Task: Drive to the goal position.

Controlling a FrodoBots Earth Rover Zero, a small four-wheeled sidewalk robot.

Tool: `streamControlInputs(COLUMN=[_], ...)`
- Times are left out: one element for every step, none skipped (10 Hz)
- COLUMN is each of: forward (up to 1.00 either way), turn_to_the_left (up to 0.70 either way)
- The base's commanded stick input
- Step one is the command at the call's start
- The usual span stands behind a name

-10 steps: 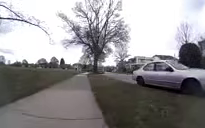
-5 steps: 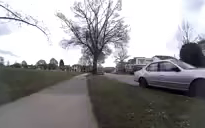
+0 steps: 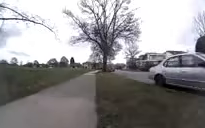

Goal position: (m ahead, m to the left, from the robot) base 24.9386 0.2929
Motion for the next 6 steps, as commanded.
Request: streamControlInputs(forward=[0.0, 0.0, 0.0, 0.0, 0.0, 0.0], turn_to_the_left=[0.0, 0.0, 0.0, 0.0, 0.03, 0.07])
